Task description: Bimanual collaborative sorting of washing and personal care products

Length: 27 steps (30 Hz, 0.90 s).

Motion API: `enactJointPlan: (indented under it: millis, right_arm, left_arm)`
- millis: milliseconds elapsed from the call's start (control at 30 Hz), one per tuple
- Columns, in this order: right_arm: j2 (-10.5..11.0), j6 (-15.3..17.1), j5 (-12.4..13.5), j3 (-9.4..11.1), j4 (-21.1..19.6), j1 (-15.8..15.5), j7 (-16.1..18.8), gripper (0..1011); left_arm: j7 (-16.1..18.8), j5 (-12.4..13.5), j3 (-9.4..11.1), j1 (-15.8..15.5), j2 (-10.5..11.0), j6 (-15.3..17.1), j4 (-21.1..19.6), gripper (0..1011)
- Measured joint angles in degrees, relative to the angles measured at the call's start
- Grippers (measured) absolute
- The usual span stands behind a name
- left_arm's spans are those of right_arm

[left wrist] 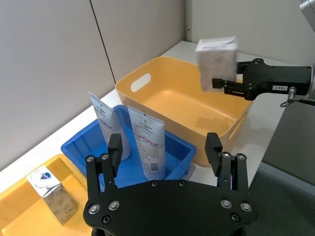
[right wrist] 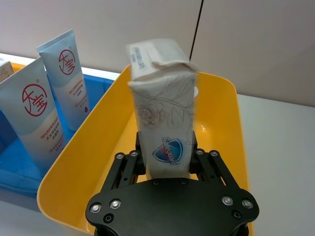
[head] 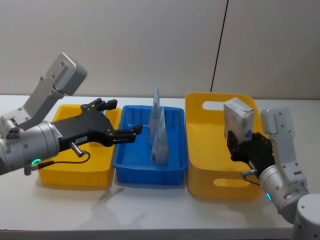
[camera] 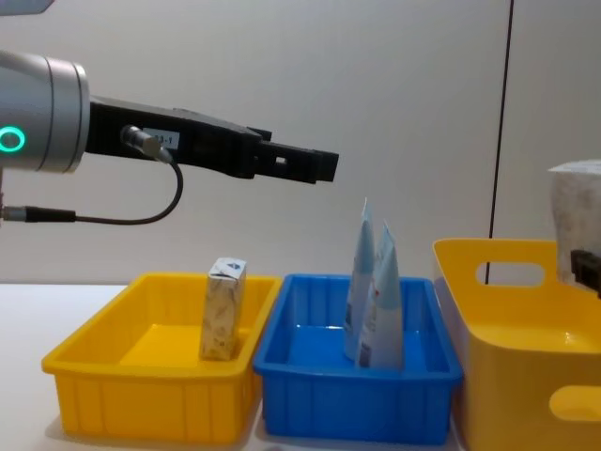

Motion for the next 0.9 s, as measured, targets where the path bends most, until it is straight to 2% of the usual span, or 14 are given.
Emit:
enactJointPlan:
  millis: [33,67,300,400,433,533,667,900]
  right_arm:
    - [0.0,0.0,0.0,0.0,0.0,0.0,0.0,426]
    - [-0.1,0.1,0.0,-0.1,0.2,0.1,0.0,496]
    - [-0.2,0.2,-0.1,-0.2,0.5,0.3,0.1,686]
    - [-0.2,0.2,-0.1,-0.2,0.6,0.4,0.1,825]
    - [-0.3,0.2,-0.1,-0.2,0.6,0.4,0.1,825]
    - [-0.3,0.3,-0.1,-0.2,0.7,0.5,0.1,930]
    - [-0.3,0.3,-0.1,-0.2,0.7,0.5,0.2,1003]
    - [-0.4,0.3,-0.2,-0.3,0.8,0.6,0.2,1003]
  left_arm:
    - [0.0,0.0,0.0,0.0,0.0,0.0,0.0,1001]
    - [0.0,0.0,0.0,0.0,0.0,0.0,0.0,1001]
    - [0.1,0.0,0.0,0.0,0.0,0.0,0.0,1001]
    - [0.1,0.0,0.0,0.0,0.0,0.0,0.0,1001]
    - [0.1,0.0,0.0,0.0,0.0,0.0,0.0,1001]
    - [0.1,0.0,0.0,0.0,0.0,0.0,0.0,1001]
    - [0.1,0.0,0.0,0.0,0.0,0.0,0.0,1001]
    - [0.1,0.0,0.0,0.0,0.0,0.0,0.0,1002]
